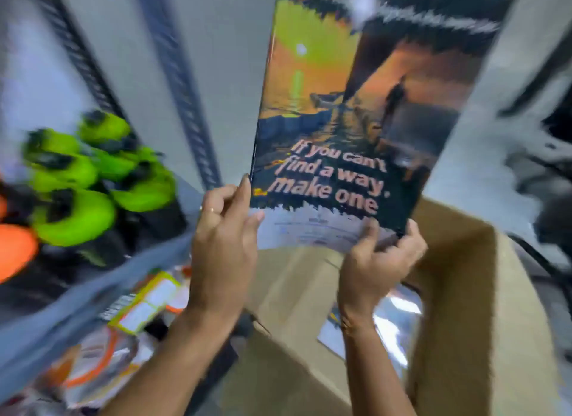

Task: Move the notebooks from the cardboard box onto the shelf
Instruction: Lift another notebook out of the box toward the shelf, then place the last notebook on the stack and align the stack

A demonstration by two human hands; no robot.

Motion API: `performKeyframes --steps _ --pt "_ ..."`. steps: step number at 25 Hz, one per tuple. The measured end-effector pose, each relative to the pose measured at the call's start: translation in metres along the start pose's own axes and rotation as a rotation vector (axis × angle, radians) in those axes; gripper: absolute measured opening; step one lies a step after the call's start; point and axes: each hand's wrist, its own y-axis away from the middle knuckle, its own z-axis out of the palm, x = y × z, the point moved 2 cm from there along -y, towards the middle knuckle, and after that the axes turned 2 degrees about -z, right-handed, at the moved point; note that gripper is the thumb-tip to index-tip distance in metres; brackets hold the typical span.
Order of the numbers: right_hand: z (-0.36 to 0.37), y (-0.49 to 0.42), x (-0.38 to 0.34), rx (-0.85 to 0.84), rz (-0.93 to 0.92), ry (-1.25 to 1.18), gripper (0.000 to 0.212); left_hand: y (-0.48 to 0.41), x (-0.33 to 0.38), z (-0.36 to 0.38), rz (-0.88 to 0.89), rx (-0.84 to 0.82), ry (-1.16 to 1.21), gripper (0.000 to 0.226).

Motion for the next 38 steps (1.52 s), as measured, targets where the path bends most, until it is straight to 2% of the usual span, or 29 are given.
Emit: performKeyframes --steps 2,4,6,8,10,11,14,16,17,18,20,22,23,24,26,28,30,32,33,35,37,38 --pt "0.016 0.005 -0.073 -0.041 -0.243 -0.117 0.041 -0.018 0.007 -0.083 0.085 0.245 -0.055 0.044" --pt "0.042 0.021 -0.161 -0.155 -0.365 -0.316 0.046 -0.037 0.017 -0.179 0.092 0.448 -0.060 0.046" --pt "0.063 0.027 -0.234 -0.290 -0.450 -0.408 0.047 -0.060 0.025 -0.251 0.002 0.510 -0.031 0.047" --pt "0.091 0.032 -0.301 -0.425 -0.538 -0.402 0.044 -0.088 0.031 -0.309 -0.063 0.537 -0.226 0.031" --pt "0.122 0.036 -0.353 -0.562 -0.595 -0.366 0.034 -0.122 0.021 -0.347 -0.168 0.526 -0.352 0.009" --pt "0.139 0.038 -0.371 -0.641 -0.600 -0.346 0.028 -0.141 0.011 -0.357 -0.254 0.499 -0.330 0.008" --pt "0.186 0.048 -0.392 -0.842 -0.645 -0.208 0.019 -0.175 -0.023 -0.364 -0.502 0.354 -0.372 0.029" --pt "0.205 0.055 -0.388 -0.959 -0.675 -0.078 0.020 -0.181 -0.038 -0.359 -0.619 0.187 -0.487 0.013" --pt "0.209 0.057 -0.385 -0.992 -0.695 -0.029 0.021 -0.179 -0.042 -0.356 -0.675 0.141 -0.514 0.017" --pt "0.208 0.058 -0.382 -0.987 -0.717 -0.017 0.023 -0.176 -0.042 -0.354 -0.709 0.118 -0.553 0.021" --pt "0.194 0.051 -0.369 -0.871 -0.735 -0.154 0.027 -0.173 -0.031 -0.346 -0.561 0.258 -0.756 0.024" --pt "0.165 0.040 -0.342 -0.571 -0.745 -0.437 0.025 -0.167 -0.006 -0.318 -0.184 0.500 -0.912 0.028" --pt "0.152 0.032 -0.315 -0.397 -0.740 -0.544 0.021 -0.161 0.008 -0.287 0.019 0.560 -0.889 0.030" --pt "0.141 0.023 -0.279 -0.273 -0.725 -0.584 0.017 -0.150 0.019 -0.242 0.156 0.502 -0.837 0.033" --pt "0.123 0.006 -0.183 -0.164 -0.622 -0.502 0.017 -0.122 0.025 -0.134 0.281 0.154 -0.644 0.032" --pt "0.111 -0.009 -0.063 -0.188 -0.351 -0.298 0.021 -0.093 0.011 -0.027 0.149 -0.171 -0.409 0.034" --pt "0.085 -0.009 0.073 -0.251 -0.017 0.027 0.030 -0.034 0.000 0.090 -0.063 -0.659 -0.267 0.044" --pt "0.039 0.006 0.200 -0.332 0.297 0.406 0.032 0.045 -0.036 0.200 -0.222 -1.165 -0.256 0.042" --pt "0.017 0.017 0.243 -0.368 0.443 0.551 0.031 0.085 -0.059 0.235 -0.246 -1.337 -0.287 0.039" --pt "-0.028 0.036 0.308 -0.442 0.741 0.785 0.041 0.153 -0.093 0.287 -0.307 -1.558 -0.392 0.035" --pt "-0.053 0.054 0.341 -0.474 0.987 0.988 0.060 0.196 -0.115 0.318 -0.394 -1.602 -0.454 0.040" --pt "-0.058 0.060 0.347 -0.481 1.028 1.067 0.065 0.207 -0.120 0.328 -0.436 -1.584 -0.454 0.044"
